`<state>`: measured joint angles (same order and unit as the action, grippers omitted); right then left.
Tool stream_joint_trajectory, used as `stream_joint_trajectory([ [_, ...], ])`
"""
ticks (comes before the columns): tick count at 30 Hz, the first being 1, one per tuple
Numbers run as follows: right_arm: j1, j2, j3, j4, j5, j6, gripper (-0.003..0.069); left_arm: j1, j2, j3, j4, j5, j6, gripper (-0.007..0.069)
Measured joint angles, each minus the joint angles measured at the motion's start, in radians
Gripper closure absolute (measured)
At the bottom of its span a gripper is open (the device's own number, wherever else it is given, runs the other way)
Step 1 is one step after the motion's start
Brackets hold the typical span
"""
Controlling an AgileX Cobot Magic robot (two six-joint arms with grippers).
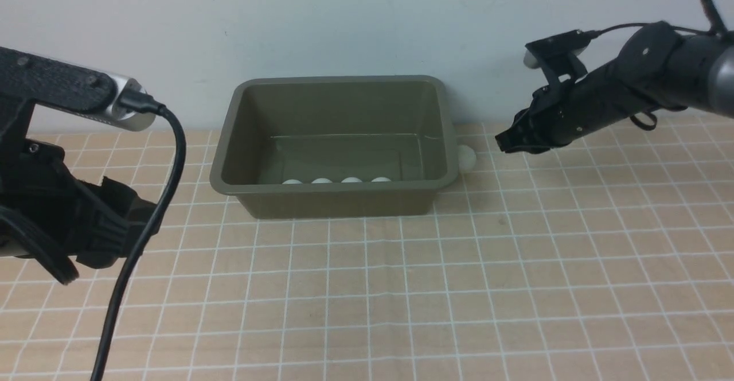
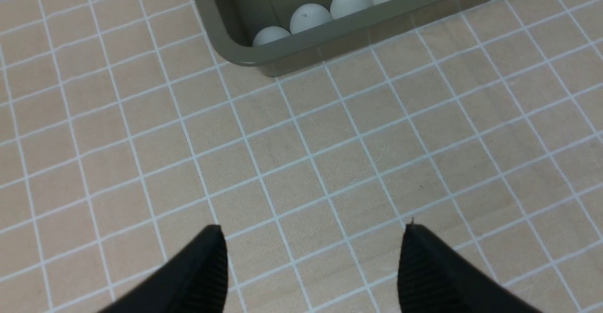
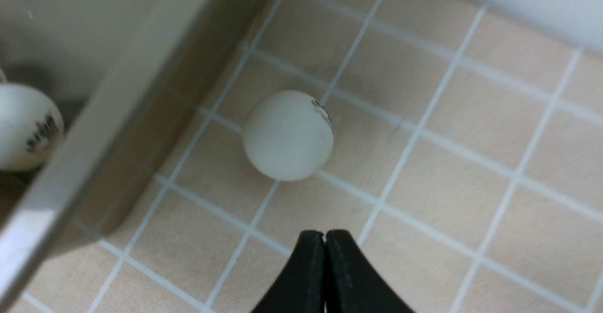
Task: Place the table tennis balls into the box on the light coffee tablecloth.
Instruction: 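Reach for and grasp a ping pong ball on the table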
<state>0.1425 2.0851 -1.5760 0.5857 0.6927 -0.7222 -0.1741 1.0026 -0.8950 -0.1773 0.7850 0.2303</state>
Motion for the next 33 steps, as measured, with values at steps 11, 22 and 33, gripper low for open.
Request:
stream_joint_trajectory([
  [11, -0.002, -0.002, -0.006, -0.012, 0.010, 0.000, 0.0676, 0.000, 0.000, 0.000, 0.000, 0.000, 0.000, 0.0221],
  [22, -0.009, -0.002, -0.006, -0.025, -0.007, -0.002, 0.0676, 0.000, 0.000, 0.000, 0.000, 0.000, 0.000, 0.0221],
  [33, -0.009, -0.002, -0.007, -0.025, -0.043, -0.006, 0.0676, 0.000, 0.000, 0.000, -0.001, 0.000, 0.000, 0.0221],
])
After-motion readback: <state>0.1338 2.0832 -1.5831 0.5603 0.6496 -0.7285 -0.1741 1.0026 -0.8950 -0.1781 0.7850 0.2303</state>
